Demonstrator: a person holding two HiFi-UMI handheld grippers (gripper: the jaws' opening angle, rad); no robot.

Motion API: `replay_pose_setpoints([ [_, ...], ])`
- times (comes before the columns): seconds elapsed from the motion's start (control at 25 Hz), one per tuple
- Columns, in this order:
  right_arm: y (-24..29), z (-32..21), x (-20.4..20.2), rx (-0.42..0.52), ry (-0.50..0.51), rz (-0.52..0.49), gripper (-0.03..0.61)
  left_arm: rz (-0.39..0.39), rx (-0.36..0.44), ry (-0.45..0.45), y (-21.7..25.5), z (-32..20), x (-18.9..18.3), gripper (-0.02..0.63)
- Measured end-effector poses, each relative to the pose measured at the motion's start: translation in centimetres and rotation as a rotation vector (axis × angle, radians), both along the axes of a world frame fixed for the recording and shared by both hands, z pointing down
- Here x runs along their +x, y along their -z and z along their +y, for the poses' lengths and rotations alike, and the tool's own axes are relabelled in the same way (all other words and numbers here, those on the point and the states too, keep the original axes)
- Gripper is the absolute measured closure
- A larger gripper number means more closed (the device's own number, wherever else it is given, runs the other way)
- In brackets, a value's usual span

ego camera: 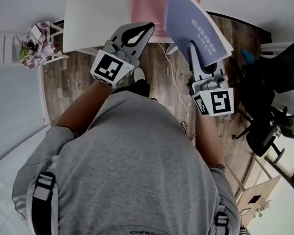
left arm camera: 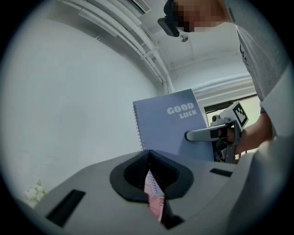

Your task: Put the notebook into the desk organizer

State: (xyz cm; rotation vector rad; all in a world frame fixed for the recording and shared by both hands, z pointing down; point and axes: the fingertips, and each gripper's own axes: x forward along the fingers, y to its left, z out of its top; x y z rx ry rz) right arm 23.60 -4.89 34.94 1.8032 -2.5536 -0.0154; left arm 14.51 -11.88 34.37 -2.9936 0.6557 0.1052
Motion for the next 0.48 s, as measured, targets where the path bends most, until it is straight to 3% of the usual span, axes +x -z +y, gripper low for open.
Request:
replay_pose_setpoints([
  [0.48,0.1,-9.5,0.0,-0.037,0.073,-0.056,0.538,0.009,0.006,0.030,0.2,-8.3,0.3,0.594],
])
